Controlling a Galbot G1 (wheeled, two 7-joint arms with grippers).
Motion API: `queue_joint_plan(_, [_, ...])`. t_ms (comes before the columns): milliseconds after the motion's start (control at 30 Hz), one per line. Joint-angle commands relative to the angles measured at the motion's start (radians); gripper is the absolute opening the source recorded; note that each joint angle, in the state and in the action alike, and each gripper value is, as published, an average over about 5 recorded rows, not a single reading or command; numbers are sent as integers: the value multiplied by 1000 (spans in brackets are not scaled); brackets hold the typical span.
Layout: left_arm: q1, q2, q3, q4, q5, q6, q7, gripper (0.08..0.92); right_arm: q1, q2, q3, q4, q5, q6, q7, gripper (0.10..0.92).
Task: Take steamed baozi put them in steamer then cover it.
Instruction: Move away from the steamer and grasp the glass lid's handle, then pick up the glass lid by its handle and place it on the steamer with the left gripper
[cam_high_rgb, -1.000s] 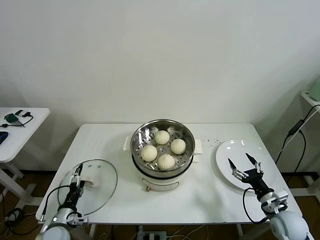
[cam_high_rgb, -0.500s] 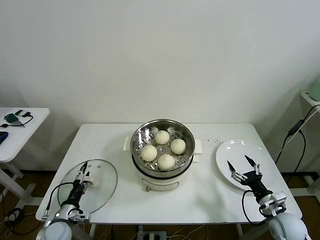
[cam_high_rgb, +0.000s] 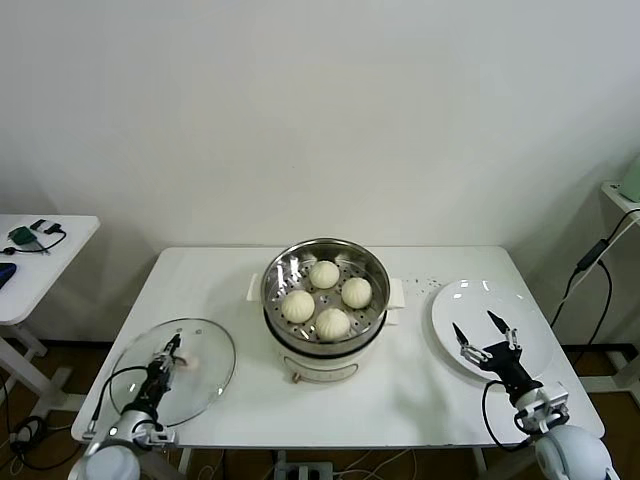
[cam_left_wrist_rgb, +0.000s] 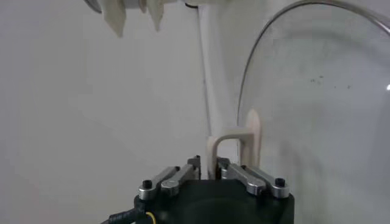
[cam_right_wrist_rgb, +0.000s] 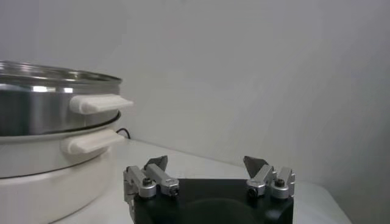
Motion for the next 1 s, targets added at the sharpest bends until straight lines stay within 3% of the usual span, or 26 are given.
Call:
queue_joint_plan(33, [73, 26, 3, -158, -77, 69, -12, 189, 6, -2, 1, -8, -8, 1, 4, 823])
queue_joint_plan(200, [127, 54, 18, -281, -116, 191, -29, 150, 20, -7, -1, -16, -9, 0, 6, 823])
queue_joint_plan(467, [151, 166, 117, -536, -90, 526, -9, 150, 52, -12, -18, -36, -24, -1, 9, 823])
queue_joint_plan(800, [-13, 353, 430, -679, -136, 838, 244, 150, 93, -29, -44, -61, -55, -10, 22, 823])
queue_joint_plan(900, [-114, 360, 592, -687, -127, 928, 330, 150, 104, -26, -51, -69, -65, -10, 27, 823])
queue_joint_plan(1000, [-230, 323, 723, -663, -94, 987, 415, 150, 111, -19, -55, -76, -76, -9, 30, 823])
